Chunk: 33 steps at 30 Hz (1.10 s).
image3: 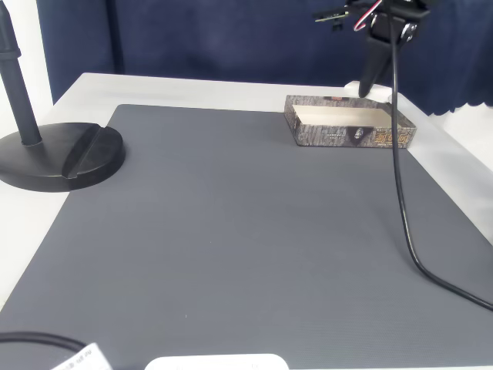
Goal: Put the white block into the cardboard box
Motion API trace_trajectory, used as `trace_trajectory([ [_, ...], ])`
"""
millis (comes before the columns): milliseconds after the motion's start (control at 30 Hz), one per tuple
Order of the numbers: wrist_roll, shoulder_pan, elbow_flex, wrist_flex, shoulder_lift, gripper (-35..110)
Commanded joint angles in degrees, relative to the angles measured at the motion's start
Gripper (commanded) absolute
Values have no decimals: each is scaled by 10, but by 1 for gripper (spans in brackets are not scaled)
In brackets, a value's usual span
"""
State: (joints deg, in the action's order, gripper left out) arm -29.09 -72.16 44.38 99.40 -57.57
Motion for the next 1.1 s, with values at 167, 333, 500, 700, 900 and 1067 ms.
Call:
trace_trajectory([
  [167,-46,-11,-129,-1,64,-2],
  [333,-56,-7,-171,0,104,-2],
  [500,-54,-4,-179,0,112,-2],
  [700,-75,-1,-177,0,112,-2],
  [900,-228,2,-183,-4,114,-2],
  [1067,-373,2,-182,-10,115,-2],
])
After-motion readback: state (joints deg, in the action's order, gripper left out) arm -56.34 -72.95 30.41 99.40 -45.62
